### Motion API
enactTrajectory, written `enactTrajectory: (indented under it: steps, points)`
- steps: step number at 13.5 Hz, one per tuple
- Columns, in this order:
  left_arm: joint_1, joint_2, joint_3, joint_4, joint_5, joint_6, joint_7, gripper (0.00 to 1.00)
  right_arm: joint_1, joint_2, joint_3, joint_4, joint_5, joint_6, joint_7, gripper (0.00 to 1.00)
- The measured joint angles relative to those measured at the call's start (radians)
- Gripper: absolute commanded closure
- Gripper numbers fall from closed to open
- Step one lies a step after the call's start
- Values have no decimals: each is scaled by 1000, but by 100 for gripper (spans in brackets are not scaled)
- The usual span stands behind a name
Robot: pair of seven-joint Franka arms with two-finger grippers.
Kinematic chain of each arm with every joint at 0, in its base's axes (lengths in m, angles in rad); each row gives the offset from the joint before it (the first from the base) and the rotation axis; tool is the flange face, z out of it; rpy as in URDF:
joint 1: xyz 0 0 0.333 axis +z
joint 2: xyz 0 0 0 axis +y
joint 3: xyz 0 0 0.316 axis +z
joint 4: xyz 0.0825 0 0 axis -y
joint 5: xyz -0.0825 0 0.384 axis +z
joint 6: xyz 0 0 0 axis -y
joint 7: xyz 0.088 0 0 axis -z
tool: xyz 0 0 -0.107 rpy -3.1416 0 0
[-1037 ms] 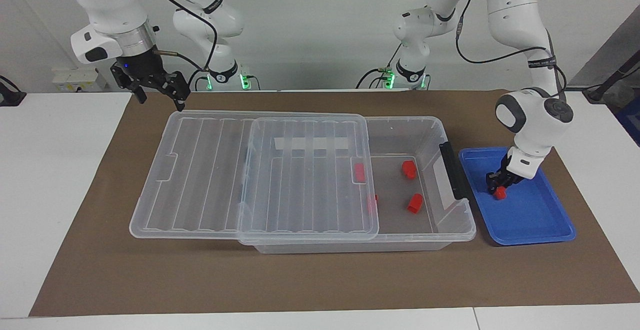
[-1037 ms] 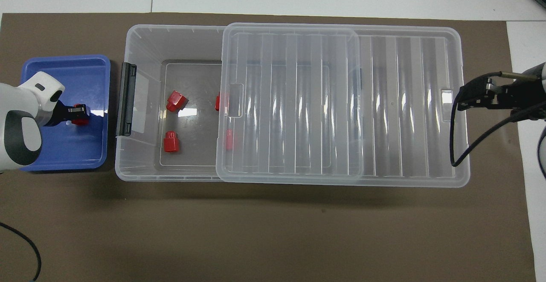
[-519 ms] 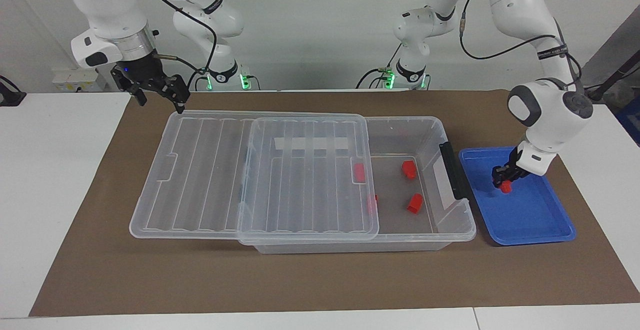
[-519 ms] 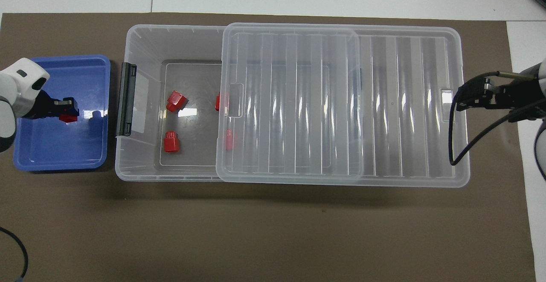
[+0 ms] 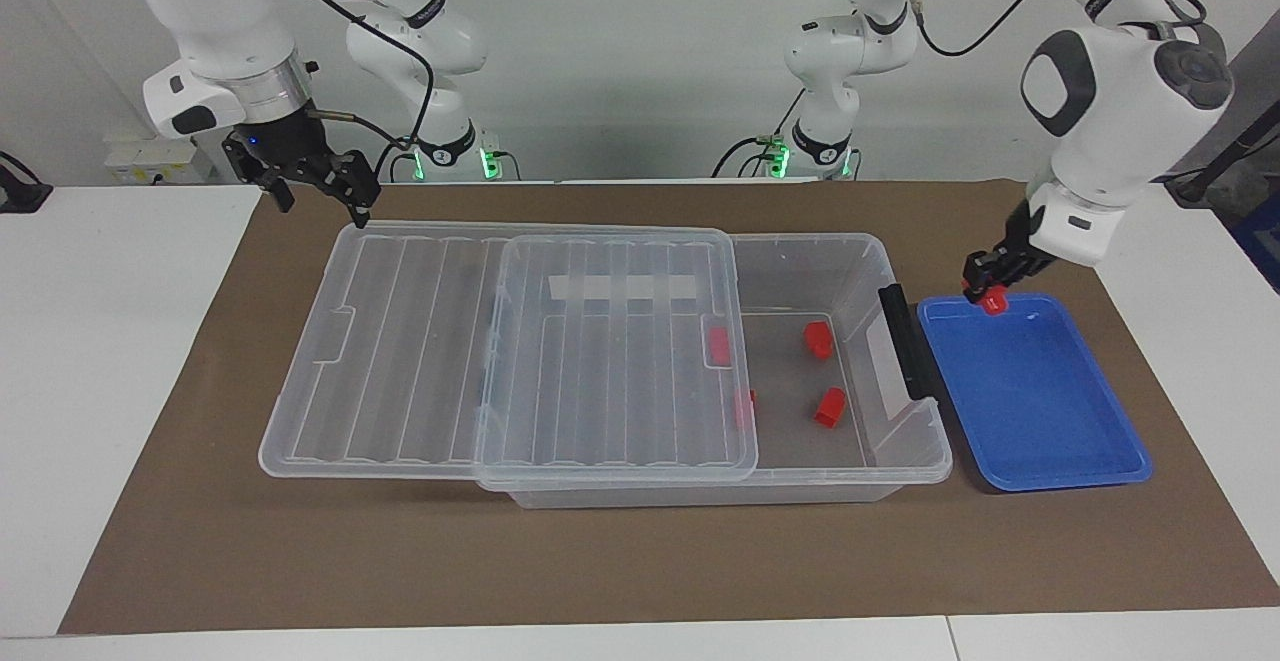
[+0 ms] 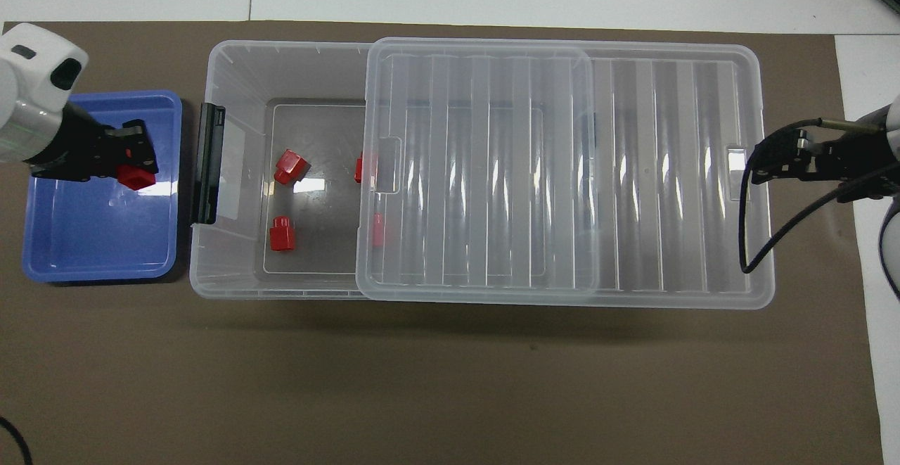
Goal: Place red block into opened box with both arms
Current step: 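Carry the red block with the left gripper into the open box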
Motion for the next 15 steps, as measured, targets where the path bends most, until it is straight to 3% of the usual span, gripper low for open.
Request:
enactTrajectory:
  steps: [3,9,15]
  points:
    - [-132,9,-8,4,-8,37,-203,95,0,0,0,0,0,0,0,0]
    - [-222,51,-7,-134,3,316,-298,95,0,0,0,0,0,0,0,0]
    - [-283,131,-7,-217,140,423,-350,95,0,0,0,0,0,0,0,0]
